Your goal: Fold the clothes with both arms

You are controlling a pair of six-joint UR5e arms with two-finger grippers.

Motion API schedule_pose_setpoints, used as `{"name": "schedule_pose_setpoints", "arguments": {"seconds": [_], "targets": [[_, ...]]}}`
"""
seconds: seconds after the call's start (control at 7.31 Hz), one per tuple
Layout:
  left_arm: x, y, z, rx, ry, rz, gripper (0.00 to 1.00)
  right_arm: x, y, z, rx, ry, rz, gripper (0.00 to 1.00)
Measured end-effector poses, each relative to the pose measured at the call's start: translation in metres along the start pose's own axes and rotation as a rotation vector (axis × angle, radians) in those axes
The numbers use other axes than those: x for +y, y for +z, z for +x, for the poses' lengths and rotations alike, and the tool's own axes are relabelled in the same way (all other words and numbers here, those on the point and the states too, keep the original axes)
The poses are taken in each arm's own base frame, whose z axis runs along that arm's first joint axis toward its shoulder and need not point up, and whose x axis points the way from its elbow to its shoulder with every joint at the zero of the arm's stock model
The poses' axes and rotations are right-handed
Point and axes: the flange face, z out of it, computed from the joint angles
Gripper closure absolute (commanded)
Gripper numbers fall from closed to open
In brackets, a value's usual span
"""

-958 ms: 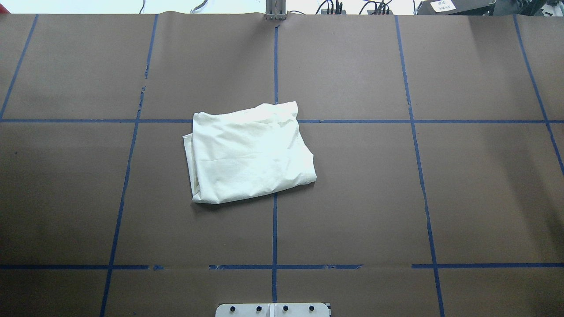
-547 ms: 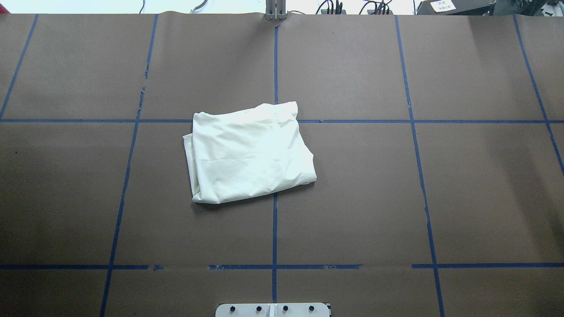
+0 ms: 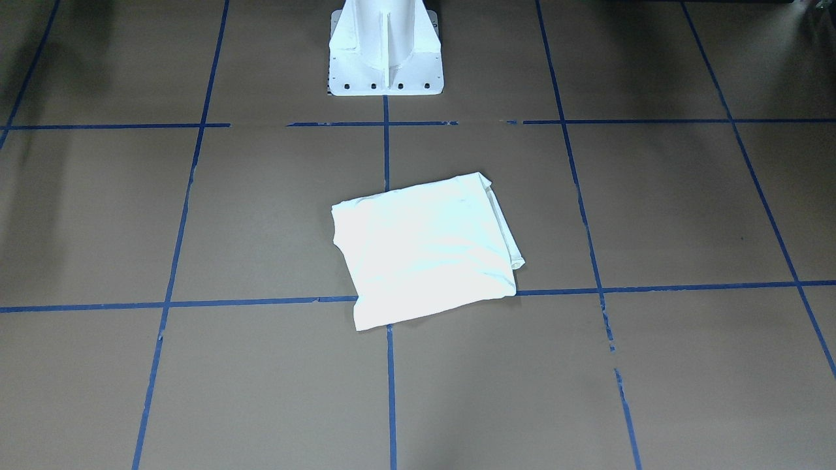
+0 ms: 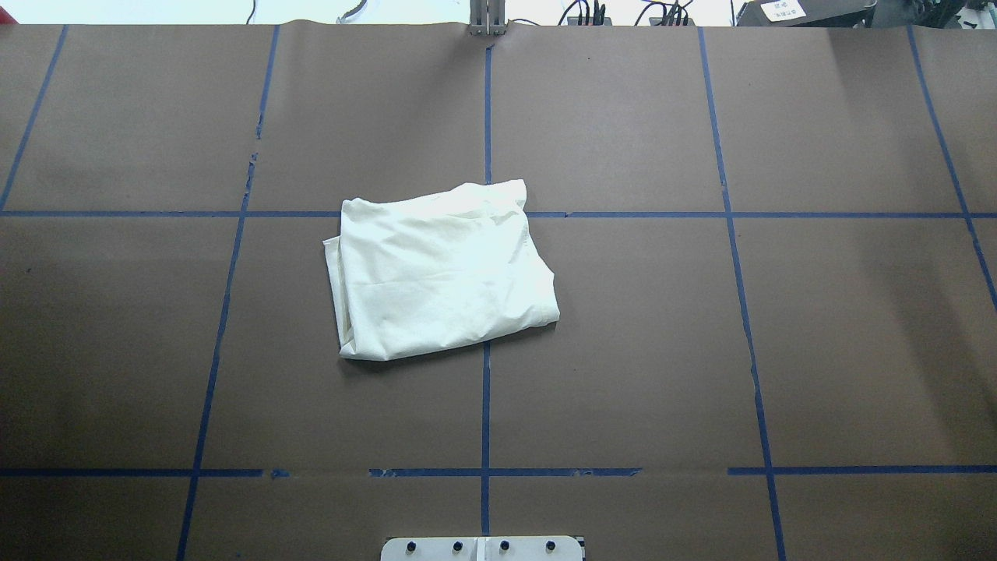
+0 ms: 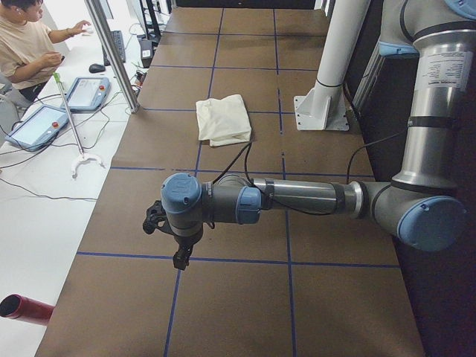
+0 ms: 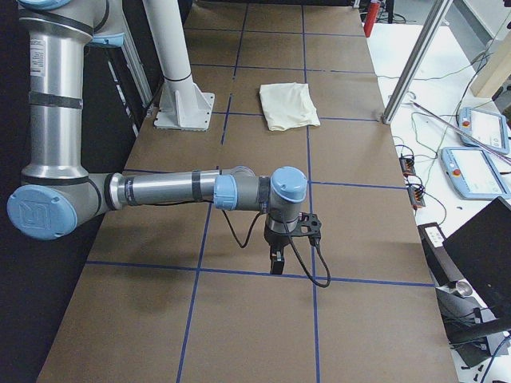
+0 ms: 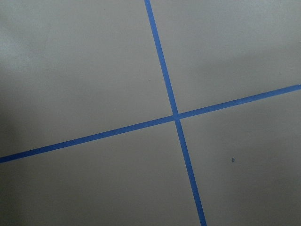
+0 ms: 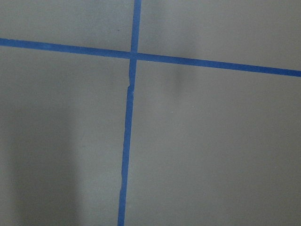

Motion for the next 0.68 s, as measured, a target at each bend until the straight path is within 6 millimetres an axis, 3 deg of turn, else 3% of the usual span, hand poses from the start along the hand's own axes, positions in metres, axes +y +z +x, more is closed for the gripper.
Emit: {"name": "schedule_pose_setpoints", "arguments": {"seconds": [0.68], "targets": [[0.005,0.0017,-0.0017,0.0,-0.01,-0.004,0.0,0.0015,0.0041,0.0014,-0.001,0.005,-0.009,0.0]]}}
